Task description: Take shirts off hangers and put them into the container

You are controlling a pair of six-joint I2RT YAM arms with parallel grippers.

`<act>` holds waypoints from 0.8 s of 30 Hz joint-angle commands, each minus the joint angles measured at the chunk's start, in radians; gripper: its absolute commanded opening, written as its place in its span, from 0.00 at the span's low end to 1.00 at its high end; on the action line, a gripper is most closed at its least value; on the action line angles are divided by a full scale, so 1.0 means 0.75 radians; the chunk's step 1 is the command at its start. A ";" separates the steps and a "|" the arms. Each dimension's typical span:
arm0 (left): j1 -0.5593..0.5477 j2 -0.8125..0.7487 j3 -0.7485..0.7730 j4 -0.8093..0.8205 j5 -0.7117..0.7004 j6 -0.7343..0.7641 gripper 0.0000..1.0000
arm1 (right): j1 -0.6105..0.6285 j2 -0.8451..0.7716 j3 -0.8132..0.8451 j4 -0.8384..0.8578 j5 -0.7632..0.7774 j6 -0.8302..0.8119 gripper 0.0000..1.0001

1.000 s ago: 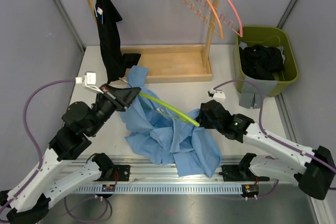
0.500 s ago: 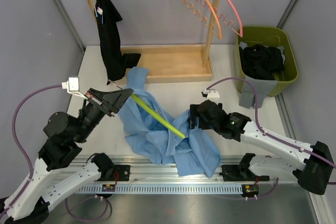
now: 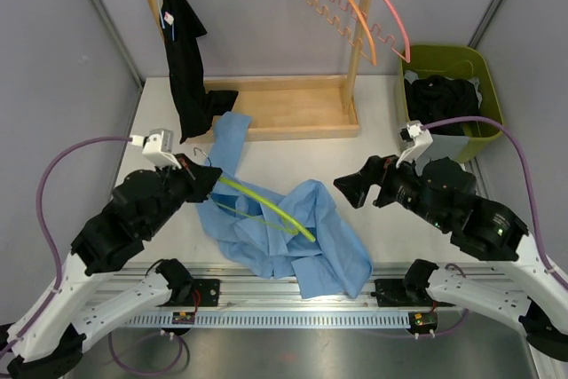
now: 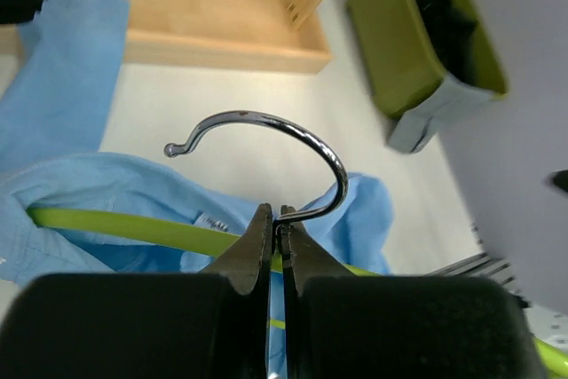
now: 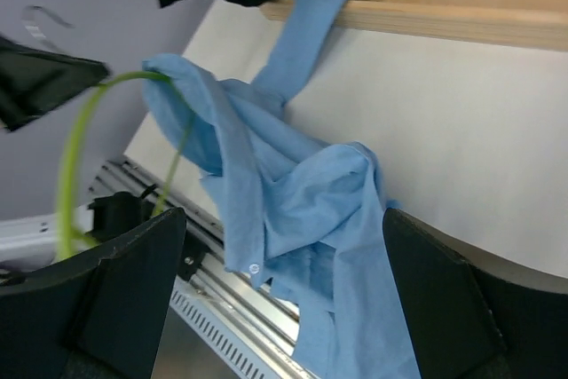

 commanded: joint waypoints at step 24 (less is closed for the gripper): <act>-0.001 0.528 0.198 0.168 0.195 0.201 0.00 | 0.217 0.270 -0.051 -0.002 -0.166 -0.105 0.94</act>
